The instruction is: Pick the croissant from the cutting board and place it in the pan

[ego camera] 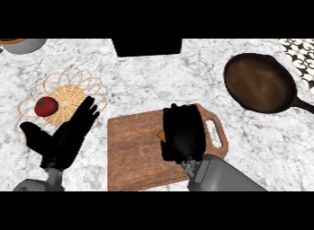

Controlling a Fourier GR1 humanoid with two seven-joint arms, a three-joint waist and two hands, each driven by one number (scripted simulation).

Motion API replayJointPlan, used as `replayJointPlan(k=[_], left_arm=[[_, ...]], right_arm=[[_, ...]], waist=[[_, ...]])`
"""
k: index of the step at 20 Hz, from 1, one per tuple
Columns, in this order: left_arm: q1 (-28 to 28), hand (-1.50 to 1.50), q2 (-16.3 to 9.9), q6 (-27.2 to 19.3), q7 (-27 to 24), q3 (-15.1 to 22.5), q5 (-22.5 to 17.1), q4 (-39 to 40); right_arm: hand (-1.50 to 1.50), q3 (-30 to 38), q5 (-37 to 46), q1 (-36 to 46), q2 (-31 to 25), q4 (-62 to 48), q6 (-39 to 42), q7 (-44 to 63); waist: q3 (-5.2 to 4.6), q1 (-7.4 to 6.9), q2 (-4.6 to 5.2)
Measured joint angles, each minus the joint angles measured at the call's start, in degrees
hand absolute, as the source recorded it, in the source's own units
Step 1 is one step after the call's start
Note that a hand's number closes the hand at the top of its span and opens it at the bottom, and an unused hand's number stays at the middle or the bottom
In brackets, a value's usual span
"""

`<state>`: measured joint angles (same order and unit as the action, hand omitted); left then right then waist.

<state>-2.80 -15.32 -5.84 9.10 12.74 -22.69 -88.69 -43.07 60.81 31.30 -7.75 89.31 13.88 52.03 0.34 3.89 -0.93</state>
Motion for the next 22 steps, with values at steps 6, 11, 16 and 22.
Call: replayJointPlan(k=[6,11,16,22], left_arm=[[0.5,0.0,0.3,0.2,-0.1,0.5,0.4,-0.8],[-0.3,0.0,0.7,1.1,0.1,0.8,0.6,-0.3],[-0.6,0.0,1.6,2.0,-0.3,1.2,1.7,0.3],[-0.3,0.0,1.9,2.6,0.8,1.3,2.4,-1.4]], right_arm=[[1.5,5.8,0.1,-9.4,-3.8,15.7,-14.3,-1.1],[1.5,12.3,-5.9,-19.1,-6.8,22.3,-25.3,-7.1],[1.5,21.2,-15.2,-25.3,-10.6,18.9,-32.7,-18.6],[1.5,29.8,-17.9,-20.6,-12.9,2.0,-37.5,-30.6]], waist=[[-0.12,-0.89,0.3],[-0.18,-2.14,0.75],[-0.25,-3.23,0.95],[-0.27,-4.29,1.09]])
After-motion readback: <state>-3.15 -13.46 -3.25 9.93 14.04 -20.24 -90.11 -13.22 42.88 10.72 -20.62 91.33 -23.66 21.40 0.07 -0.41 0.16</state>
